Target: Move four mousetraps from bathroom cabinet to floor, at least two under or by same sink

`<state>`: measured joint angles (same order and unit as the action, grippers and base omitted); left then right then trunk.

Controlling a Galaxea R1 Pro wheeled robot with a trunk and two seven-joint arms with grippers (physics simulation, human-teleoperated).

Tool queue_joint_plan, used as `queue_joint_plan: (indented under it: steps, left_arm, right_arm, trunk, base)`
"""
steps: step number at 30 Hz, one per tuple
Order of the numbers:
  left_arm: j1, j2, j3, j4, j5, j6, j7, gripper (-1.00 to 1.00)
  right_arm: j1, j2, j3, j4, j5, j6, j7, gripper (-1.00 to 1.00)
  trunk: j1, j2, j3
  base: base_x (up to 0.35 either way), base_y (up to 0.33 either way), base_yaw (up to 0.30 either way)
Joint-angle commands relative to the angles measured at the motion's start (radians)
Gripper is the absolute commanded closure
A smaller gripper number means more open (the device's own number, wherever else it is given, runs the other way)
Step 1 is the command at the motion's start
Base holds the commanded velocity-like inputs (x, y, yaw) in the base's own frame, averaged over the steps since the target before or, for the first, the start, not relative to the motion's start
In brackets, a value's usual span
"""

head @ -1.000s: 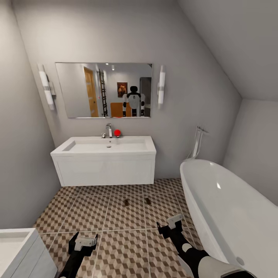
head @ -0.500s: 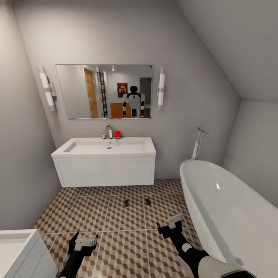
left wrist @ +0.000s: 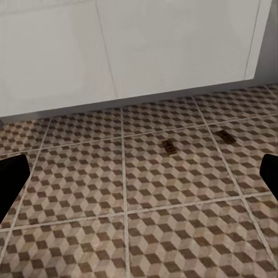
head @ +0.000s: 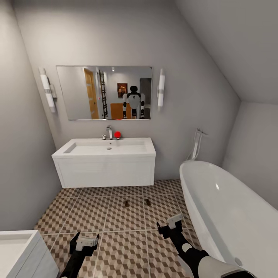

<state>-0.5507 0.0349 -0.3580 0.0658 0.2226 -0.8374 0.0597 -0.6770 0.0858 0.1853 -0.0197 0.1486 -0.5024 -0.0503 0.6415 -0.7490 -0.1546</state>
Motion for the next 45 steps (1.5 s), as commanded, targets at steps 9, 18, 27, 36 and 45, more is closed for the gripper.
queue_joint_plan:
  steps: [9,18,27,36,45]
  left_arm:
    - [-0.002,-0.001,-0.009,0.003,0.001,-0.005,0.006,-1.0]
    - [-0.002,-0.002,-0.009,0.003,0.001,-0.005,0.006,-1.0]
    - [-0.002,-0.003,-0.009,0.003,0.001,-0.005,0.006,-1.0]
    - [-0.002,-0.003,-0.009,0.004,0.001,-0.005,0.006,-1.0]
    - [-0.002,-0.003,-0.009,0.005,0.001,-0.005,0.006,-1.0]
  right_arm:
    - [-0.001,0.0,0.001,0.001,0.008,-0.002,-0.005,-1.0]
    - [-0.001,0.0,0.002,0.001,0.008,-0.002,-0.005,-1.0]
    - [-0.001,0.0,0.002,0.001,0.008,-0.002,-0.005,-1.0]
    - [-0.001,0.0,0.002,0.001,0.008,-0.002,-0.005,-1.0]
    - [-0.001,0.0,0.002,0.001,0.008,-0.002,-0.005,-1.0]
  trunk:
    - [-0.034,0.062,0.027]
    - [-0.069,0.125,0.055]
    - [-0.103,0.188,0.083]
    - [-0.138,0.251,0.111]
    - [-0.172,0.314,0.14]
  base:
    - [0.0,0.0,0.0]
    - [0.0,0.0,0.0]
    - [0.0,0.0,0.0]
    - [0.0,0.0,0.0]
    - [0.0,0.0,0.0]
